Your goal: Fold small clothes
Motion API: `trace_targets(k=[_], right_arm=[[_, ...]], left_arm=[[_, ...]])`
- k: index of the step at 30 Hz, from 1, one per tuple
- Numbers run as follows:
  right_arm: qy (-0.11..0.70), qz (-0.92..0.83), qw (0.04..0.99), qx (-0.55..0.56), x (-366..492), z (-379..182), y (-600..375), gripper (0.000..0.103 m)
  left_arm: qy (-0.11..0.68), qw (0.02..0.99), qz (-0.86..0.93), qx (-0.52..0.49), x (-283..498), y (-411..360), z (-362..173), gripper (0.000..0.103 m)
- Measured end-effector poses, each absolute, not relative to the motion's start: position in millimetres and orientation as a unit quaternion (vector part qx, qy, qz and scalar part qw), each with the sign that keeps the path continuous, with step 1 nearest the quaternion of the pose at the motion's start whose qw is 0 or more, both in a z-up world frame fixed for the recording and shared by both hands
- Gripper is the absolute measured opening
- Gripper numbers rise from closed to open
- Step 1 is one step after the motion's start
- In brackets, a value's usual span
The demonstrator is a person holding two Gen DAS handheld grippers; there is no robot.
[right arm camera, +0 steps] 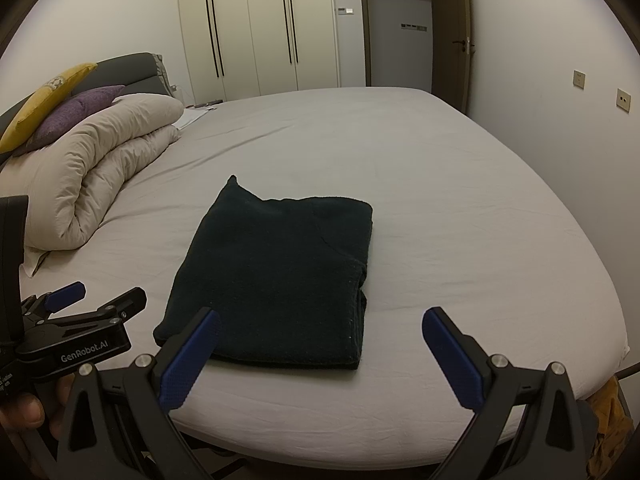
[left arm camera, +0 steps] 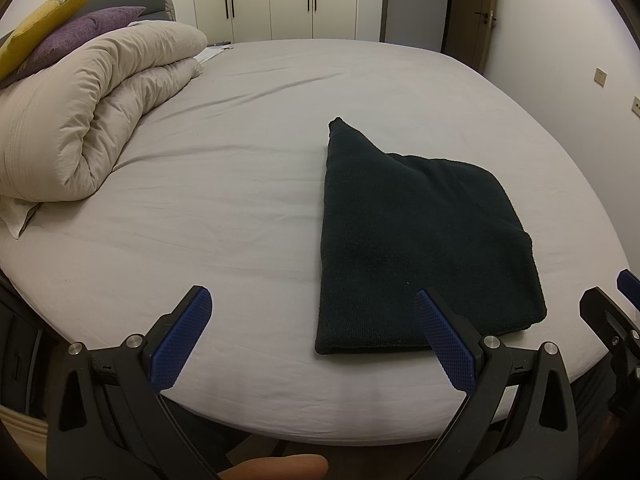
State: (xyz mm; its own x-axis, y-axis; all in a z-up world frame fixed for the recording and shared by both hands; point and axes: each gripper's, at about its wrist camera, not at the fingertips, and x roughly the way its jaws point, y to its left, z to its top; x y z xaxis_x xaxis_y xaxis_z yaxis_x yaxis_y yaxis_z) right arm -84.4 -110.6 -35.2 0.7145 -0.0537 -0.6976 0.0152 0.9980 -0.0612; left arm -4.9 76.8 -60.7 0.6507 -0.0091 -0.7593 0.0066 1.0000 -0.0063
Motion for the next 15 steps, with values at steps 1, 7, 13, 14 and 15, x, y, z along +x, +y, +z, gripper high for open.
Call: trace_targets(k=[1,7,13,14,15], right_arm=[[0.378,-0.018,0.925,-0.026,-84.3,-35.3,-110.7,0.103],[0.378,-0.018,0.925,-0.025,-84.5,-35.3,-110.9,0.103],[0.378,-0.018,0.925,-0.025,-84.0,-35.2,-111.6,0.103],[0.378,-0.018,0.925,-0.025,-84.3,-35.2,-111.2,0.103],[0.377,-0.018,0.926,-0.025,-84.1,-35.2,-111.5,0.103]], left_arm=[[0.418,0.909,-0.004,-0.002,-5.0,77.0,-60.6,0.103],[0.419,0.908,-0.005,-0.001,-4.9,76.8,-60.9,0.103],[0.419,0.908,-0.006,0.0,-5.1,76.9,-60.7,0.103],[0.419,0.908,-0.006,-0.001,-5.2,77.0,-60.7,0.103],[0.419,0.908,-0.006,-0.001,-5.2,76.7,-60.8,0.103]])
